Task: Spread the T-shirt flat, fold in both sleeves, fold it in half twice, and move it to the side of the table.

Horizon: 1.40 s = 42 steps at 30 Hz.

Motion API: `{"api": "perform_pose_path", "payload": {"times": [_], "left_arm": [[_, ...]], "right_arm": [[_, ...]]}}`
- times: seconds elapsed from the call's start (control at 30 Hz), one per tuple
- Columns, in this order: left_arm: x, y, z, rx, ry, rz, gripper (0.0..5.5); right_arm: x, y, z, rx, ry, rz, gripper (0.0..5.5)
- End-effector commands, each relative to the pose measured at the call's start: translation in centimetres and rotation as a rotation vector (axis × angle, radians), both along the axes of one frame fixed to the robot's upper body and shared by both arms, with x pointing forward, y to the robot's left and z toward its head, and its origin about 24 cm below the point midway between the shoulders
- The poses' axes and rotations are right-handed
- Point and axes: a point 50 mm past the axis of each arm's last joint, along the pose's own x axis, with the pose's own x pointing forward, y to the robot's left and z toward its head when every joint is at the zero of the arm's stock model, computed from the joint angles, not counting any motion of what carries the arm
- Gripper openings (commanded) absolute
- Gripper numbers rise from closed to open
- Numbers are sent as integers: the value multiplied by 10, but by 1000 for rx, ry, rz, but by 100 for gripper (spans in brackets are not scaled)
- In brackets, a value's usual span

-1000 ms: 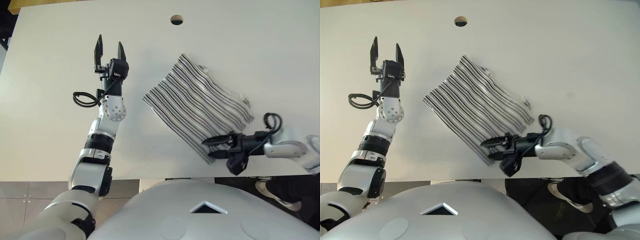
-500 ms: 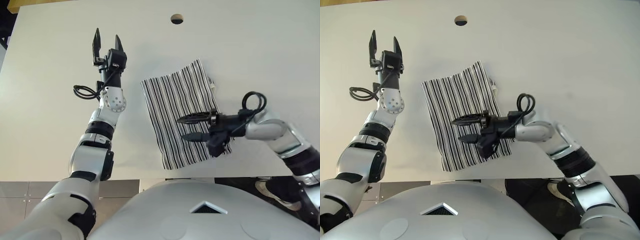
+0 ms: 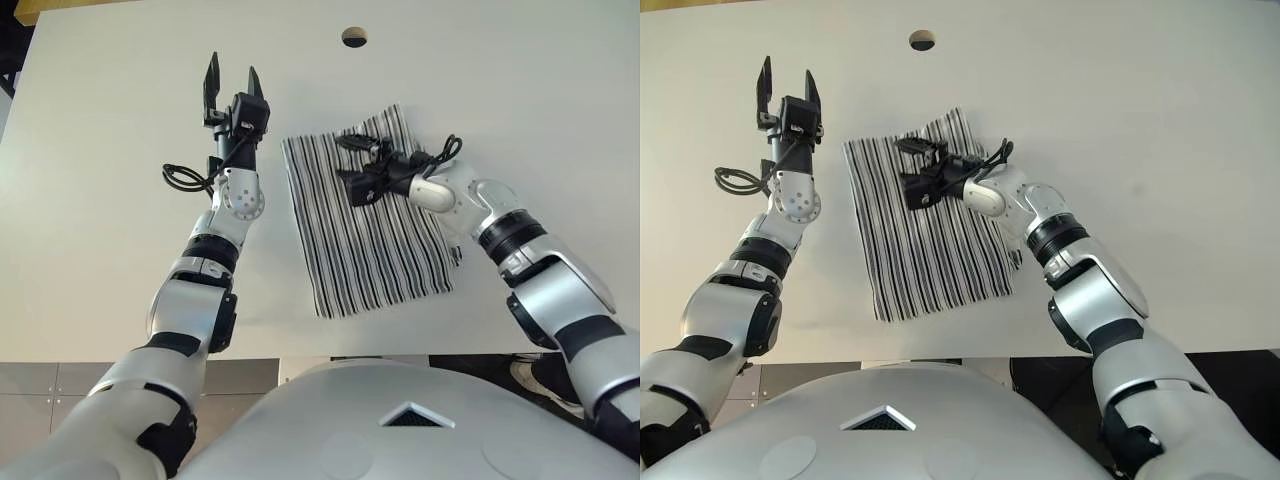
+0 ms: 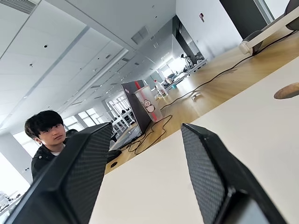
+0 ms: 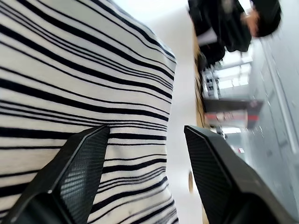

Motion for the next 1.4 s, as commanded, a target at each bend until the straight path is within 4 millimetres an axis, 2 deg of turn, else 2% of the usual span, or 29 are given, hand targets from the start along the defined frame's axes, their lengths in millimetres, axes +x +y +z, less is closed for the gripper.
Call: {"api": "perform_pose_path", "payload": {"times": [0.03, 0.1, 0.17, 0.27, 0.3, 0.37, 0.43, 0.47, 0.53, 0.57, 0.67, 0.77, 0.87, 0.93, 1.07, 1.2, 1.37, 1.4], "left_arm": [[3, -4, 6, 4, -27, -39, 272], [2, -5, 9, -10, -48, -72, 272], [1, -7, 12, -16, -64, -105, 272], [-2, -8, 23, -10, -128, -193, 272], [-4, -10, 27, 9, -147, -252, 272], [-17, -10, 34, 123, -183, -408, 272], [-41, 1, 34, 299, -155, -549, 272], [-55, 11, 32, 386, -110, -598, 272], [-82, 30, 28, 515, 4, -668, 276], [-96, 37, 26, 560, 77, -709, 295], [-127, 49, 18, 661, 281, -814, 334], [-144, 53, 14, 771, 420, -914, 352], [-146, 43, 6, 811, 476, -1020, 352], [-147, 36, -3, 831, 518, -1098, 352], [-151, 28, -12, 840, 555, -1183, 352], [-151, 11, -16, 819, 517, -1256, 352], [-150, 3, -20, 810, 500, -1312, 352], [-149, 2, -21, 808, 502, -1323, 334]], "right_arm": [[5, -35, -11, -1, 13, -161, 297], [2, -32, -4, 66, -9, -133, 297], [-3, -20, 5, 148, -38, -70, 297], [-8, -9, 39, 381, -154, 13, 297], [-8, -12, 53, 476, -196, 5, 297], [-16, -35, 76, 629, -241, -35, 297], [-38, -73, 84, 606, -251, -47, 297], [-53, -93, 82, 528, -242, -52, 297], [-83, -125, 73, 342, -186, -71, 331], [-100, -138, 66, 231, -140, -74, 353], [-140, -157, 54, -22, 2, -54, 395], [-168, -161, 46, -227, 139, 27, 395], [-168, -161, 36, -346, 195, 73, 395], [-164, -154, 30, -367, 210, 110, 395], [-165, -143, 21, -359, 243, 161, 395], [-163, -135, 12, -340, 258, 186, 395], [-161, -124, 9, -316, 256, 226, 395], [-160, -125, 8, -318, 256, 223, 395]]}}
